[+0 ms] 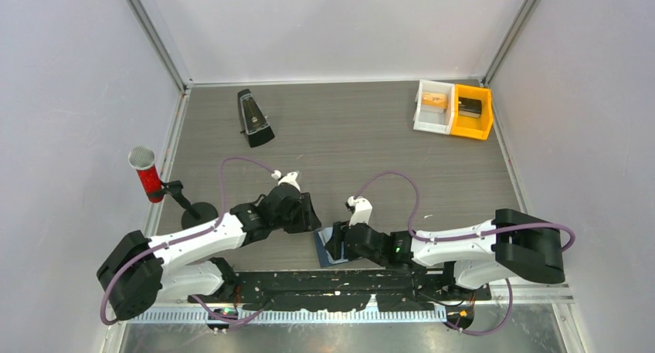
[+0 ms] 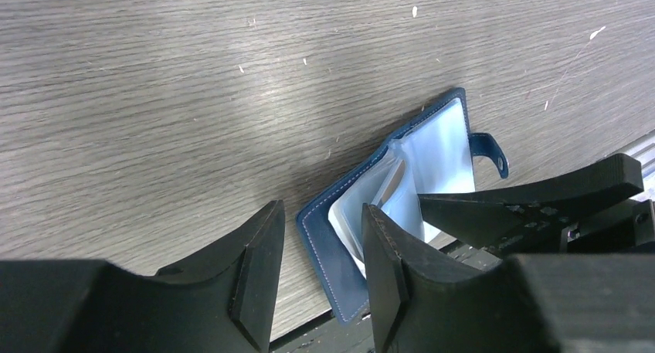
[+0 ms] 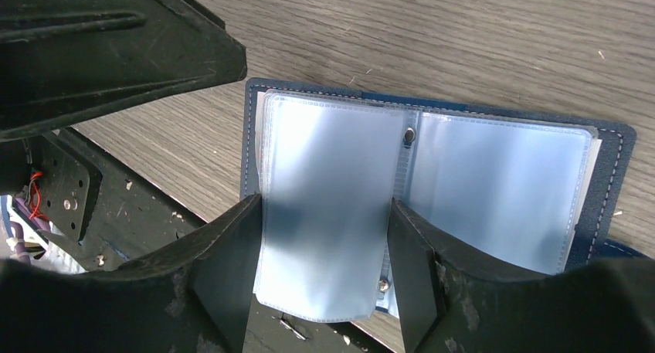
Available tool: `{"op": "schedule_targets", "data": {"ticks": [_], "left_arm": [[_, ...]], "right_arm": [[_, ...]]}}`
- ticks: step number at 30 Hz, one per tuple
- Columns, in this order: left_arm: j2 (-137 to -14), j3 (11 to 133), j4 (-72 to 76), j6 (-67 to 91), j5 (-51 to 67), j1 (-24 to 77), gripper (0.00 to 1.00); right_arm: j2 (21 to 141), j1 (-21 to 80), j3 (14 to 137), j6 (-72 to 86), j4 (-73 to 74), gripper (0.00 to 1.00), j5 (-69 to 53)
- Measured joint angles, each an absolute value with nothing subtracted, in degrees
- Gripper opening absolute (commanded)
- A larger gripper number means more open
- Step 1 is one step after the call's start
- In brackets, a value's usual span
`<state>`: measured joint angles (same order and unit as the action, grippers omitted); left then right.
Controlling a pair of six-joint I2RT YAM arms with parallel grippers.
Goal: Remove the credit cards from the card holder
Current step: Remove the credit card from the card holder.
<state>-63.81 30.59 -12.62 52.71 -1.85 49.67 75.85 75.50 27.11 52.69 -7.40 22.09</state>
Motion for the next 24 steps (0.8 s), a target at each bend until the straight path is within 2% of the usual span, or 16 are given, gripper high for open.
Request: {"op": "schedule_targets", "data": {"ticks": [24], "left_arm": [[-68.7, 27.5, -3.4, 55.0, 4.2, 49.5, 0.35]], "right_arm": [[75.7, 75.2, 26.6, 52.7, -8.5, 0.57, 21.7]]}}
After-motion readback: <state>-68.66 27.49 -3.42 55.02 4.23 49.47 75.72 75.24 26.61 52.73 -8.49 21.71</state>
